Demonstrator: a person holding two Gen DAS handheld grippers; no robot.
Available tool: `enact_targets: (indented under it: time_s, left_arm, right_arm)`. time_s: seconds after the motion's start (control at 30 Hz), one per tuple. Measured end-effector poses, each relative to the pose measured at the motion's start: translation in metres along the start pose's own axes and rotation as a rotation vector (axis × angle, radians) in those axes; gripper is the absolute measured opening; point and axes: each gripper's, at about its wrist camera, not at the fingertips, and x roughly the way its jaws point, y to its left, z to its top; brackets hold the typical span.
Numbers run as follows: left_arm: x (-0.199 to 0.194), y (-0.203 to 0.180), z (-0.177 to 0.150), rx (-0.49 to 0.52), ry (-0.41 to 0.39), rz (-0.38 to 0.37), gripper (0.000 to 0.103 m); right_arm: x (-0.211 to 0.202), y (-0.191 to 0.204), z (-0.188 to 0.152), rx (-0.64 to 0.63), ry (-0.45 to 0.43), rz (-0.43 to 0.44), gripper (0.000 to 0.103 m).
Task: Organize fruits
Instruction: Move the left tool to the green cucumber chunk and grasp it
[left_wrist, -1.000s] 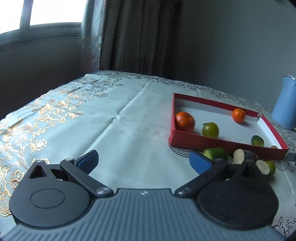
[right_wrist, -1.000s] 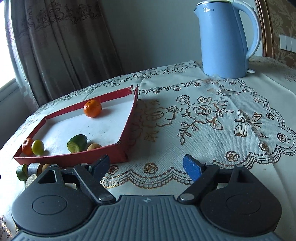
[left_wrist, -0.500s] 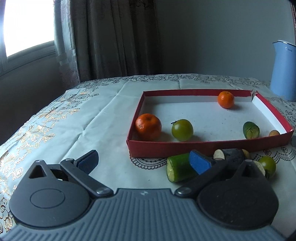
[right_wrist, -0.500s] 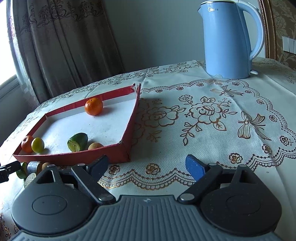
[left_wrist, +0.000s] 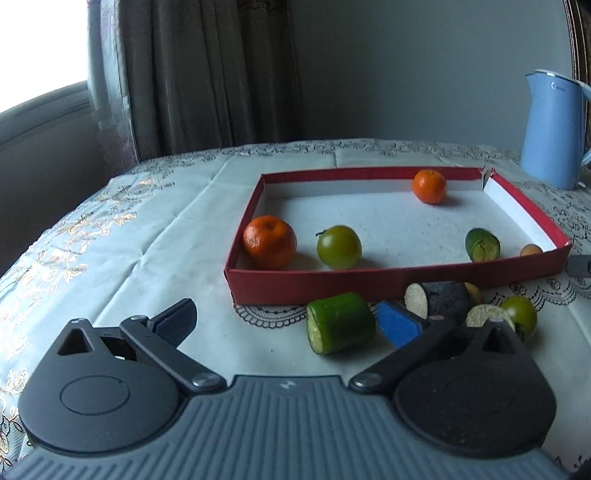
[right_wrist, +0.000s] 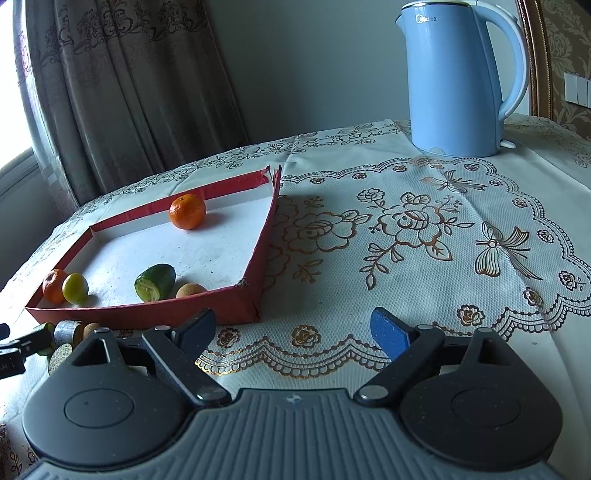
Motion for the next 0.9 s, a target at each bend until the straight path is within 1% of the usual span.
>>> enact_targets:
  time_s: [0.1, 0.23, 0.27, 0.33, 0.47, 0.63, 0.67, 0.73, 0.77, 0.83, 0.9]
  left_arm:
    - [0.004, 0.001, 0.000, -0.009, 0.024, 0.001, 0.103]
    - [0.003, 0.001, -0.001, -0.014, 0.013, 0.001, 0.102]
    - [0.002, 0.001, -0.002, -0.011, 0.010, -0.002, 0.101]
    - [0.001, 0.000, -0.003, -0.004, 0.003, -0.019, 0.094]
    - [-0.002, -0.003, -0.004, 0.013, -0.007, -0.031, 0.087]
    - [-0.006, -0.006, -0.007, 0.032, -0.029, -0.078, 0.065]
    - [-0.007, -0.007, -0.007, 0.040, -0.034, -0.082, 0.062]
    - [-0.008, -0.009, -0.008, 0.054, -0.041, -0.093, 0.054]
    - [-0.009, -0.009, -0.008, 0.059, -0.043, -0.099, 0.052]
    - [-0.009, -0.010, -0.009, 0.067, -0.046, -0.108, 0.040]
    - [-0.010, -0.011, -0.009, 0.072, -0.046, -0.122, 0.035]
  right_arm:
    - [0.000, 0.000, 0.000, 0.003, -0.001, 0.003, 0.092]
    - [0.000, -0.001, 0.000, 0.006, -0.003, 0.005, 0.092]
    - [0.000, -0.001, 0.000, 0.007, -0.003, 0.006, 0.092]
    - [0.000, -0.001, 0.000, 0.007, -0.003, 0.005, 0.092]
    - [0.000, -0.001, 0.000, 0.008, -0.003, 0.007, 0.092]
    - [0.000, -0.001, 0.000, 0.008, -0.003, 0.007, 0.092]
    - [0.000, -0.001, 0.000, 0.008, -0.003, 0.007, 0.092]
    - [0.000, -0.001, 0.000, 0.008, -0.003, 0.006, 0.092]
    - [0.000, -0.001, 0.000, 0.007, -0.002, 0.006, 0.092]
    - [0.000, -0.002, 0.000, 0.008, -0.002, 0.006, 0.092]
    - [0.000, -0.002, 0.000, 0.007, -0.002, 0.006, 0.092]
